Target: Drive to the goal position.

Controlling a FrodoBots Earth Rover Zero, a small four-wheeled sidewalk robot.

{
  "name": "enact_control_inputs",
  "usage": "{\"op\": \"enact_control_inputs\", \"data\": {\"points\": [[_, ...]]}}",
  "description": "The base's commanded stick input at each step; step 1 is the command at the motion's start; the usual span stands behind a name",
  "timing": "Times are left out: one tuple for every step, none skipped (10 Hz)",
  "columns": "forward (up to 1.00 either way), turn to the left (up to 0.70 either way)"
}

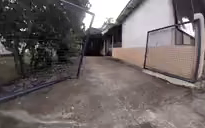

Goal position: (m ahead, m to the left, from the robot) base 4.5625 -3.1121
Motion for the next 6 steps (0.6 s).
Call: {"op": "enact_control_inputs", "data": {"points": [[0.7,0.0],[0.7,0.0],[0.7,0.0],[0.7,-0.12],[0.7,-0.27],[0.7,-0.27]]}}
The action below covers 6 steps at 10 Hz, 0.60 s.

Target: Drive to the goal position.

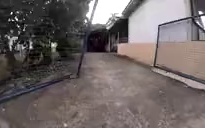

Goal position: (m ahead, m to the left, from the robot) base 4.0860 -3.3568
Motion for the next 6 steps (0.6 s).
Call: {"op": "enact_control_inputs", "data": {"points": [[0.7,-0.27],[0.7,-0.27],[0.7,-0.27],[0.7,-0.27],[0.7,-0.27],[0.7,-0.27]]}}
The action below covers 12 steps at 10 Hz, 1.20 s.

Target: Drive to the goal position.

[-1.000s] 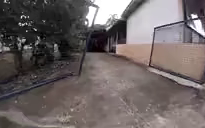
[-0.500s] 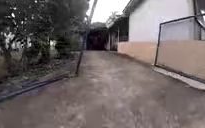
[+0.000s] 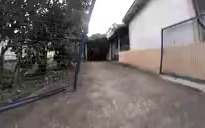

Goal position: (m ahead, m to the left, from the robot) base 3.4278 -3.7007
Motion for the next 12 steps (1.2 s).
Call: {"op": "enact_control_inputs", "data": {"points": [[0.7,-0.27],[0.7,-0.27],[0.7,-0.27],[0.7,-0.27],[0.7,-0.27],[0.7,-0.22],[0.7,-0.04],[0.7,0.0],[0.7,0.0],[0.7,0.0],[0.7,0.0],[0.7,0.04]]}}
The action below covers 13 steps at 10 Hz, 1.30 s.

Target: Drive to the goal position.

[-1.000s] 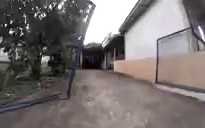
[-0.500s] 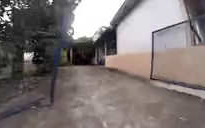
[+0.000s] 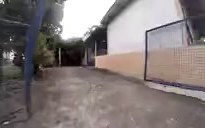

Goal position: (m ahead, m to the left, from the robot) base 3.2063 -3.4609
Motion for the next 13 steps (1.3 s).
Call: {"op": "enact_control_inputs", "data": {"points": [[0.7,0.27],[0.7,0.27],[0.7,0.27],[0.7,0.27],[0.7,0.27],[0.7,0.27],[0.7,0.27],[0.7,0.27],[0.7,0.27],[0.7,0.06],[0.7,0.0],[0.7,0.0],[0.7,0.0]]}}
